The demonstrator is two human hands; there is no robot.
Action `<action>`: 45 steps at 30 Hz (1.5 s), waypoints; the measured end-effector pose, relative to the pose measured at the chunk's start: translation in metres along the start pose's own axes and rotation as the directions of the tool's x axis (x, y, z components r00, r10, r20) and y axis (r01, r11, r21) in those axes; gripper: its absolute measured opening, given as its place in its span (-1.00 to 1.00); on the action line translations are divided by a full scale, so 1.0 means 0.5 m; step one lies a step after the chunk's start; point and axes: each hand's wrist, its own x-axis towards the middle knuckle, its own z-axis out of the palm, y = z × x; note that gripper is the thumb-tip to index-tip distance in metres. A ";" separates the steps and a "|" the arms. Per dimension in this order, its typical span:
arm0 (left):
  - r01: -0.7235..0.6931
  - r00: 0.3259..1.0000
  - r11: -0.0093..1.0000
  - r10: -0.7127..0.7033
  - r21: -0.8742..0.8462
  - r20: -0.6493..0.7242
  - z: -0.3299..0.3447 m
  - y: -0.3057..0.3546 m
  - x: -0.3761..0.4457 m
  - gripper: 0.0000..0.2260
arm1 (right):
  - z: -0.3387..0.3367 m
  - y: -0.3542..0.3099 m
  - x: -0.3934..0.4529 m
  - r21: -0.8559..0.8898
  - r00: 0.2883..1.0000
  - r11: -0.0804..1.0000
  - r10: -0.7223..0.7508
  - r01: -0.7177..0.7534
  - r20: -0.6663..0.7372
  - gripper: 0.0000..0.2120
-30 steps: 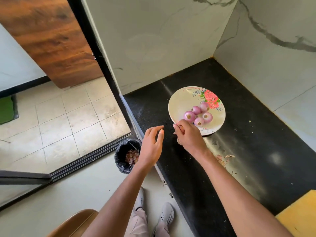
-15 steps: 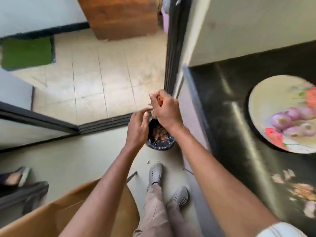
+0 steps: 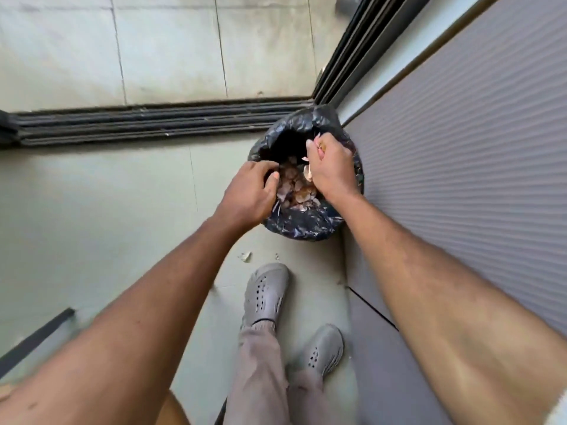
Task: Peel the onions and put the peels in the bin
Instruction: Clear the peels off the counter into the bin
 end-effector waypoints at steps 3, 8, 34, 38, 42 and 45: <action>-0.004 0.999 1.000 0.004 0.004 0.040 0.084 -0.067 0.066 -0.65 | 0.091 0.094 0.062 -0.115 0.992 0.993 0.037 -0.023 0.121 -0.69; 0.008 0.997 0.999 -0.010 0.032 0.072 0.144 -0.138 0.107 -0.63 | 0.180 0.136 0.090 -0.175 0.948 0.976 0.171 -0.126 0.269 -0.53; -0.172 0.947 0.981 0.189 0.088 -0.259 -0.381 0.545 -0.347 -0.61 | -0.644 -0.439 -0.385 -0.085 0.931 0.944 -0.329 0.320 -0.157 -0.50; -0.274 0.915 0.959 0.285 0.078 -0.285 -0.425 0.689 -0.494 -0.65 | -0.804 -0.458 -0.511 -0.024 0.868 0.926 -0.362 0.377 -0.339 -0.56; -0.414 0.882 0.903 0.430 0.116 -0.192 -0.372 0.834 -0.578 -0.66 | -0.926 -0.379 -0.610 -0.022 0.819 0.930 -0.333 0.366 -0.467 -0.59; -0.459 0.887 0.885 0.462 0.082 -0.024 -0.259 0.907 -0.618 -0.63 | -0.982 -0.242 -0.690 -0.006 0.807 0.966 -0.219 0.258 -0.549 -0.61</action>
